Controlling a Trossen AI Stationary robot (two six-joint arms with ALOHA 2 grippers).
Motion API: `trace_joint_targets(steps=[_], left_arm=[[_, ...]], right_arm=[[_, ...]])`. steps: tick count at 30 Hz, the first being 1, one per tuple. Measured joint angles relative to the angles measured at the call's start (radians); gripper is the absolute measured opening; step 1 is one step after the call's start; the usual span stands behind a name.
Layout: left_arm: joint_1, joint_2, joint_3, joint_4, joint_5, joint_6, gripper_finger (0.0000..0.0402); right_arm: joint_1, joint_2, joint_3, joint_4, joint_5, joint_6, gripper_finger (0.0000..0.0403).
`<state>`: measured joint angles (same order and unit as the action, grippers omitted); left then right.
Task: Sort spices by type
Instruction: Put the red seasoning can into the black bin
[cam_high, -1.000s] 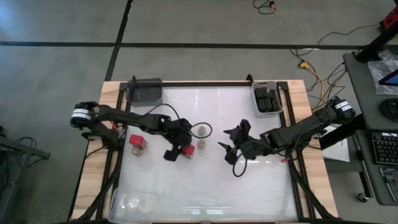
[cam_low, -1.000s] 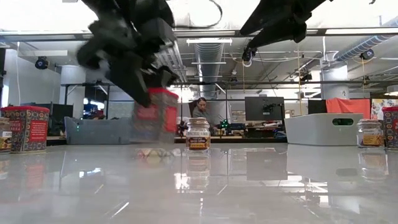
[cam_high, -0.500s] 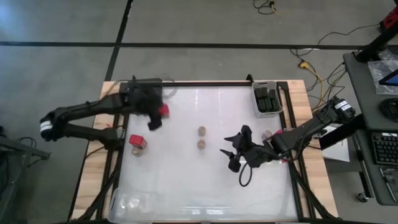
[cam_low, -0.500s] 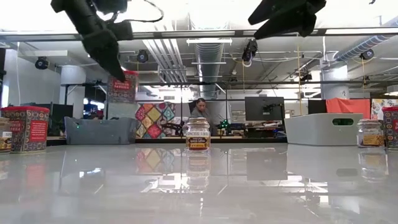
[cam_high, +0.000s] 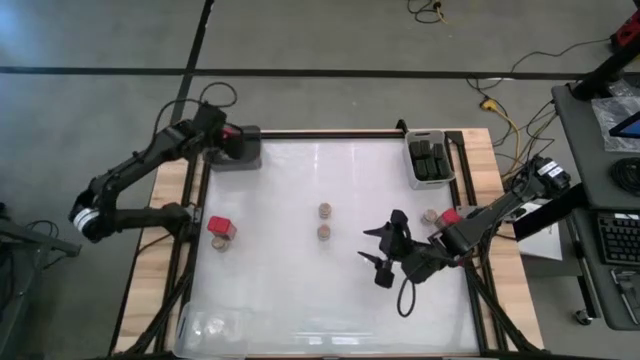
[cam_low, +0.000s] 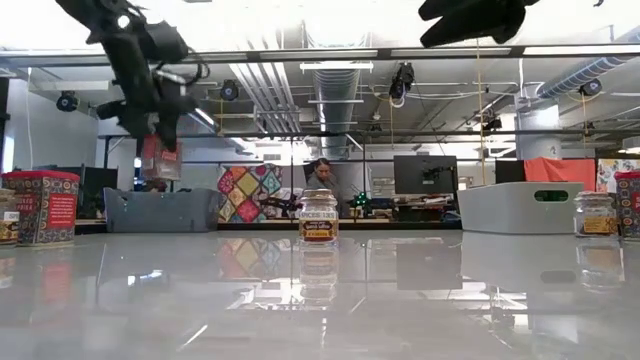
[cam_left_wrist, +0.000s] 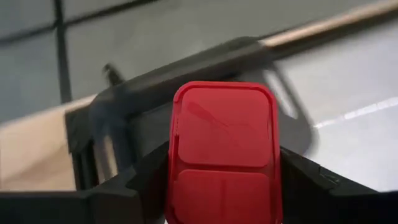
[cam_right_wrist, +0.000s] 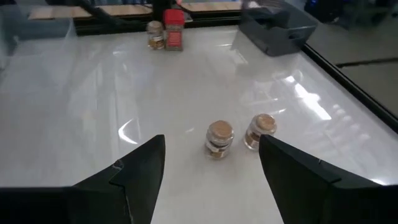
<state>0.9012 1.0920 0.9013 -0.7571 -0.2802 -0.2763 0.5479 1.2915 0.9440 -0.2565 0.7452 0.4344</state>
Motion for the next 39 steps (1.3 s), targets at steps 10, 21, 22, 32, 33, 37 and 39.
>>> trace_joint_targets(steps=[10, 21, 22, 32, 33, 37, 39], left_arm=[[0.038, 0.145, -0.002, 0.121, -0.011, -0.299, 0.0206], [0.034, 0.293, -0.002, 0.19, -0.051, -0.406, 0.0206], [0.031, 0.307, -0.002, 0.196, -0.051, -0.411, 0.0206], [0.011, 0.375, -0.003, 0.24, -0.054, -0.441, 0.0206], [0.007, 0.378, -0.003, 0.242, -0.054, -0.444, 0.0206], [0.0, 0.38, -0.003, 0.25, -0.061, -0.463, 0.0206], [-0.006, 0.38, -0.003, 0.25, -0.064, -0.467, 0.0207]], right_arm=[[0.079, 0.001, -0.005, -0.001, 0.002, -0.044, 0.024], [0.148, 0.001, -0.016, 0.0, 0.018, -0.029, 0.0254], [0.15, 0.001, -0.016, 0.0, 0.018, -0.024, 0.0255], [0.148, 0.001, -0.016, 0.0, 0.021, -0.015, 0.025], [0.148, 0.001, -0.016, 0.0, 0.021, -0.016, 0.0251], [0.148, 0.001, -0.016, 0.0, 0.021, -0.016, 0.0259], [0.148, 0.001, -0.016, 0.0, 0.021, -0.016, 0.0262]])
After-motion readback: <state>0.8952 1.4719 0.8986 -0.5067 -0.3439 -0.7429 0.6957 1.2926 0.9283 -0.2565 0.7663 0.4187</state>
